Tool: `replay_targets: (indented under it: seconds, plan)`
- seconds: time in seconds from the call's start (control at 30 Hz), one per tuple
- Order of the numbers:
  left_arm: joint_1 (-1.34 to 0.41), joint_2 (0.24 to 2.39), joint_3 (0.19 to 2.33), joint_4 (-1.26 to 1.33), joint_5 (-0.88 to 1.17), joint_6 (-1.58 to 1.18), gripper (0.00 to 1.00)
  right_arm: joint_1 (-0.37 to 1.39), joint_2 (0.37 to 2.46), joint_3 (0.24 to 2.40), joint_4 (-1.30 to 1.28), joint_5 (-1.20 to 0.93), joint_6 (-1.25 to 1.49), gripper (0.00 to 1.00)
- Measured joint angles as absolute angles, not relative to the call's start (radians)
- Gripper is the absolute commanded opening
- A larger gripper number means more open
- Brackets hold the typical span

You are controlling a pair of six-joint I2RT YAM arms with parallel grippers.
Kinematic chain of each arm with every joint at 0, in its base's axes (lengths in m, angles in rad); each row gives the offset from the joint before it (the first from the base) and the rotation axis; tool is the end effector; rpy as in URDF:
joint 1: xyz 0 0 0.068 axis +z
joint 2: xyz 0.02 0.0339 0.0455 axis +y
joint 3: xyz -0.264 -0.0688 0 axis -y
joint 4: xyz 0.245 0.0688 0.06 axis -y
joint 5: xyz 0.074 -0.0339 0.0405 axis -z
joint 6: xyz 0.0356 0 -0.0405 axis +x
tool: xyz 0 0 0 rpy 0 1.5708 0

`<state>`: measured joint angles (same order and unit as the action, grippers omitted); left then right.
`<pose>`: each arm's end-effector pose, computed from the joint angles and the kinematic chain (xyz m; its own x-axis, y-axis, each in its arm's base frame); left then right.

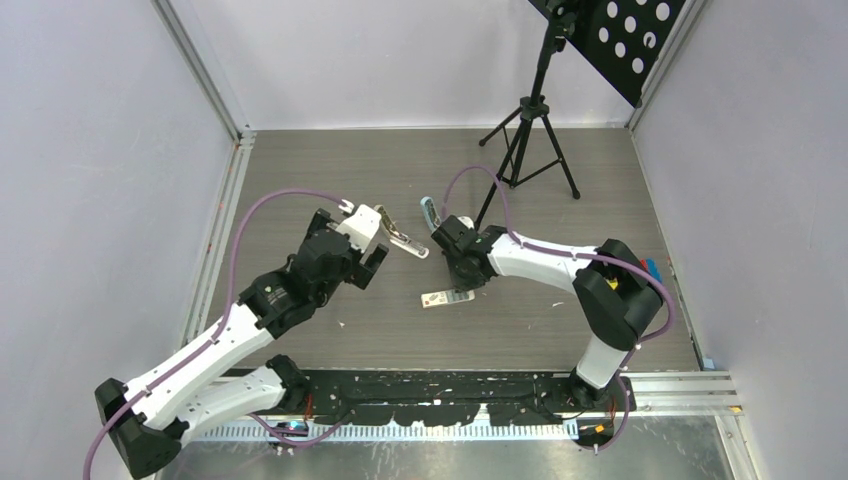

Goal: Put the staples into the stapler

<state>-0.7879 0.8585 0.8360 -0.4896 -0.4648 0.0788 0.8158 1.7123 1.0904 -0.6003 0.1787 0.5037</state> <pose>0.1425 -0.1206 0.3159 -0.3164 0.4177 -0.8517 0.3842 0.8773 0.2876 0.2298 0.2349 0.1784 -0.8899 -0.2526 -0.3798 -0.2804 0.9597 0.0186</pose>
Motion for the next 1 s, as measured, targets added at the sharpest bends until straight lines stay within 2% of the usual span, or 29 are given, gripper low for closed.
replay_targets:
  seconds: [1.0]
  plan:
    - [-0.662,0.826,0.813,-0.491,-0.429,0.087,1.0,0.835,1.722,1.09,-0.617,0.202,0.527,0.25]
